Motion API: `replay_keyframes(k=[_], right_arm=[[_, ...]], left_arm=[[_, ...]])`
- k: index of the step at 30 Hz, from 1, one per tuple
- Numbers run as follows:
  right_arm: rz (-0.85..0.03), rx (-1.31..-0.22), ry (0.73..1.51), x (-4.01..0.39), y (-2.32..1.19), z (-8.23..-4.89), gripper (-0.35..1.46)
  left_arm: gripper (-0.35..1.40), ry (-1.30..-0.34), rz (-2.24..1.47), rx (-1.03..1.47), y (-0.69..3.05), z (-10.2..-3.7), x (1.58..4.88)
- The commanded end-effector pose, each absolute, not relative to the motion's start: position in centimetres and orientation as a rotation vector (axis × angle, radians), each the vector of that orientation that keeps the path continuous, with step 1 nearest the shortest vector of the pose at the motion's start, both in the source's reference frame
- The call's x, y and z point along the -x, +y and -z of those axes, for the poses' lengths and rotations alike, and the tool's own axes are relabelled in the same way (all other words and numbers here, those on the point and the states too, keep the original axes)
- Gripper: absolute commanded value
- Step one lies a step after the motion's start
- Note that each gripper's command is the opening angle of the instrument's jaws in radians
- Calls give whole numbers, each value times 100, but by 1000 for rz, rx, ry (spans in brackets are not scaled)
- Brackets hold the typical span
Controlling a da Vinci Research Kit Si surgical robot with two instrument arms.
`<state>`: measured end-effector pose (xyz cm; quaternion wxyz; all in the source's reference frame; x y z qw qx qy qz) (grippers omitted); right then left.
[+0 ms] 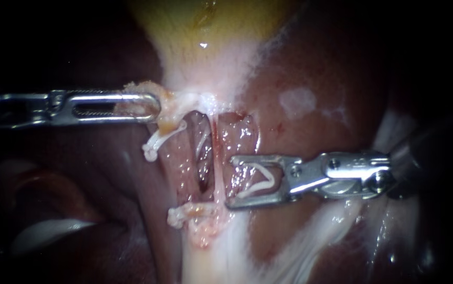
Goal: Clipping first clip right tube
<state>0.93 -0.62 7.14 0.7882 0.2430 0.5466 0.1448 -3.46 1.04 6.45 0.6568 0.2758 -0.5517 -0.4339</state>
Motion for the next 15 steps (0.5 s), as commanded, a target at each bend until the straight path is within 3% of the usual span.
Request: replay_keyframes(k=[1, 8, 15], right_arm=[[-317, -529, 1176, -96, -63, -718, 49], [-338, -580, 1171, -114, -69, -742, 48], [-398, -647, 1226, -125, -67, -746, 43]], left_arm=[[-35, -1250, 983, -624, 104, -645, 346], [-35, -1249, 983, -624, 103, -645, 346], [-35, -1249, 983, -624, 103, -645, 346]])
